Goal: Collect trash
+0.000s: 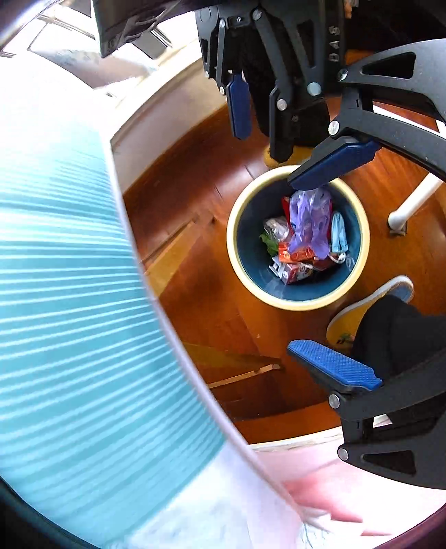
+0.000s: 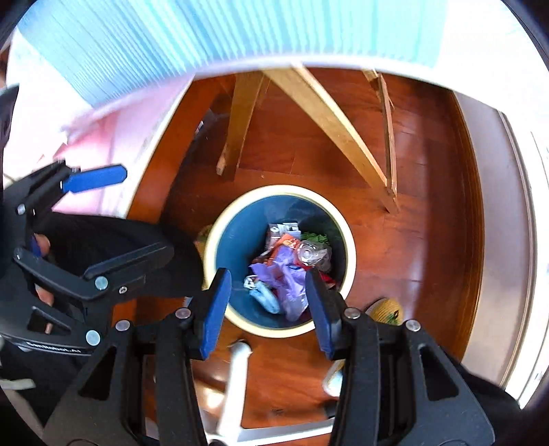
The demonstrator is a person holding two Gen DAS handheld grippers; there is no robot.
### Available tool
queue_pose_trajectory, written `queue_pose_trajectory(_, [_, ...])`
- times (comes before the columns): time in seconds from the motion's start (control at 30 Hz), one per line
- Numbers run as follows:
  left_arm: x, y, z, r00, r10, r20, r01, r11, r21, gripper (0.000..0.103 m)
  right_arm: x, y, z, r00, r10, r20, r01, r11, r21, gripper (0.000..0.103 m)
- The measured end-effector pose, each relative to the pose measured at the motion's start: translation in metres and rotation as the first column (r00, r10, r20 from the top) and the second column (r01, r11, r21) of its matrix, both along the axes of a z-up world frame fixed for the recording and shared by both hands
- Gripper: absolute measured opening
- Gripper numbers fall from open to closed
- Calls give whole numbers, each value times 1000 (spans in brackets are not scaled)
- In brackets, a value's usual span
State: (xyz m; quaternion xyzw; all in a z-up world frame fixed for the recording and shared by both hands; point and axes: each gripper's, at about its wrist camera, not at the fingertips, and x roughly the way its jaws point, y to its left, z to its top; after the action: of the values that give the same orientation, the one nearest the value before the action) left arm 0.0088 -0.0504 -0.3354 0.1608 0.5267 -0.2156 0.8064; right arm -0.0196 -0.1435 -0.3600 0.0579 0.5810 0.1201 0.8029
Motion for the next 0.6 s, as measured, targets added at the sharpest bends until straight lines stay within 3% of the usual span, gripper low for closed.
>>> queue_pose_trajectory(0.23, [-25, 8, 94, 992, 17, 128, -17, 1000, 1, 90, -12, 2, 76, 997, -17, 72, 16, 1000, 24, 42])
queue_pose_trajectory(0.4, [-39, 16, 166, 975, 77, 209, -68, 996, -49, 90, -24, 16, 147, 982, -14, 188, 11, 1000, 16, 43])
queue_pose_trajectory(0.6, [-55, 31, 235, 948, 181, 261, -150, 979, -135, 90, -46, 25, 224, 950, -31, 310, 26, 999, 21, 52])
